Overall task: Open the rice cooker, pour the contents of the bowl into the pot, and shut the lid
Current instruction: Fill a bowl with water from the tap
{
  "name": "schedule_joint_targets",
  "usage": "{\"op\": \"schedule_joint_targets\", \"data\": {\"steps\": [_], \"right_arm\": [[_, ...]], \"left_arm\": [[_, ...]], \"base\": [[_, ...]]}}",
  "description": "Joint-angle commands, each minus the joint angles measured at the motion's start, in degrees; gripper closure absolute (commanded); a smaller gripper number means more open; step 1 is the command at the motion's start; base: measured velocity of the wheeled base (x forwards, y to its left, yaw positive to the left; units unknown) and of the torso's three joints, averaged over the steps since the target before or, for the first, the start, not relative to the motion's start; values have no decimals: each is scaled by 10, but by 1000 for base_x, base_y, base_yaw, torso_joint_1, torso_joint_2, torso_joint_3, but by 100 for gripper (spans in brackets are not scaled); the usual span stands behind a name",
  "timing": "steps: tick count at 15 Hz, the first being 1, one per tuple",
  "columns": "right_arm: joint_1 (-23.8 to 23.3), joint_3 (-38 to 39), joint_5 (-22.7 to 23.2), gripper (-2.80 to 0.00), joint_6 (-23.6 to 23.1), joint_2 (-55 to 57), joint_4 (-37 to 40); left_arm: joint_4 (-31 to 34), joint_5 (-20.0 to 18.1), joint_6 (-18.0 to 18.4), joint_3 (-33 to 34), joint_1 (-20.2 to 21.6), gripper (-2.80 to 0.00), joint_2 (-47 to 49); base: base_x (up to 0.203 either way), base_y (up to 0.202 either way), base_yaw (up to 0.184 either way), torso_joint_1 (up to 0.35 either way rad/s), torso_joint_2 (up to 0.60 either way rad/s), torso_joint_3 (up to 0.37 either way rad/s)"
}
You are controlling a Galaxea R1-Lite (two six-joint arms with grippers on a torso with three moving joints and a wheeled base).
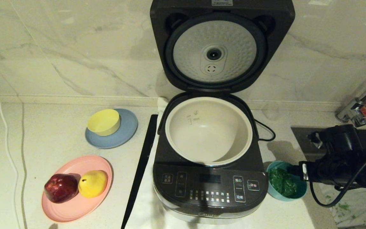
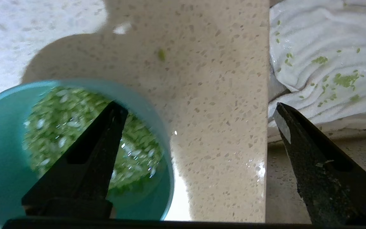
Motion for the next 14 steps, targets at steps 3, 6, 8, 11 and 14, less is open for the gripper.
{"op": "schedule_joint_targets", "data": {"steps": [3, 6, 8, 11, 14], "right_arm": [[-3, 1, 0, -280, 1, 17, -1], [-6, 2, 0, 0, 1, 21, -1], [-6, 2, -1, 0, 1, 23, -1], [-6, 3, -1, 0, 1, 22, -1], [-6, 11, 0, 0, 3, 22, -2]], "left_arm": [[0, 0, 0, 2, 0, 0, -1], [0, 0, -1, 2, 0, 0, 0], [0, 0, 0, 2, 0, 0, 0], [0, 0, -1, 2, 0, 0, 0], [0, 0, 0, 2, 0, 0, 0]], "base": [[0, 0, 0, 0, 0, 0], [0, 0, 0, 0, 0, 0], [0, 0, 0, 0, 0, 0], [0, 0, 0, 0, 0, 0], [0, 0, 0, 0, 0, 0]]}}
